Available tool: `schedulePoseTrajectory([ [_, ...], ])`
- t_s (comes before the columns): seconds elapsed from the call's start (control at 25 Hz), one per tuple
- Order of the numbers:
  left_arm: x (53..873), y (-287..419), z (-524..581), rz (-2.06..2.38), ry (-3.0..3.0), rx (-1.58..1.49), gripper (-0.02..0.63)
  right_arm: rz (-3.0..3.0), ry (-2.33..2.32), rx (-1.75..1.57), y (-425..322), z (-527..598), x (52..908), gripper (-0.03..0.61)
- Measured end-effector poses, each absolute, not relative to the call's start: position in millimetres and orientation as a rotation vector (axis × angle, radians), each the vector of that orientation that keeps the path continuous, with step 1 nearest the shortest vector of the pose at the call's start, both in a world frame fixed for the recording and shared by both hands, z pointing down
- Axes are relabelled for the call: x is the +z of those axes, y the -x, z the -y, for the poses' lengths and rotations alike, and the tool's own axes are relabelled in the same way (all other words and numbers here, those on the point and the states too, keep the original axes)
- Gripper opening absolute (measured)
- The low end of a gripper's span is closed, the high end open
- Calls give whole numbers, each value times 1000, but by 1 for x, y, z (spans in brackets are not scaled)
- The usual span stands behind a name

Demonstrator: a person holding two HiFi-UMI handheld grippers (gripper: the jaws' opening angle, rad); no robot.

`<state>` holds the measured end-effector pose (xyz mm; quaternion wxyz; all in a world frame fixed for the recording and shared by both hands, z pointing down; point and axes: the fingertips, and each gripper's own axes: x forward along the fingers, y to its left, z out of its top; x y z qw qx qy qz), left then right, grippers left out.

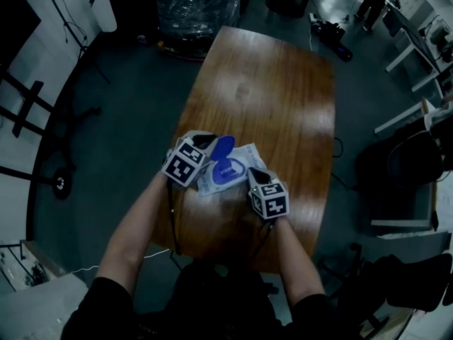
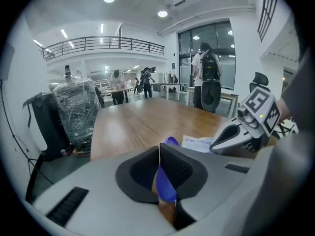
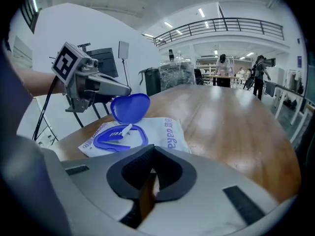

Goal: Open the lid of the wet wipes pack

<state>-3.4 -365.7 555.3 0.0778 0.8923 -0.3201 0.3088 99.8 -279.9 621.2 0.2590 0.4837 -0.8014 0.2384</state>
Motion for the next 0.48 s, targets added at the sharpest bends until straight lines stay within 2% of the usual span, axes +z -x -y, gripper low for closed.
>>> schedulePoseTrajectory([
  [0.2, 564, 28, 386, 1203, -2615, 976, 12, 2150, -1336, 618, -99, 280, 619, 11],
  [0.48, 526, 49, 381, 1369, -2617, 764, 12, 2202, -1446, 565, -95, 274, 578, 11],
])
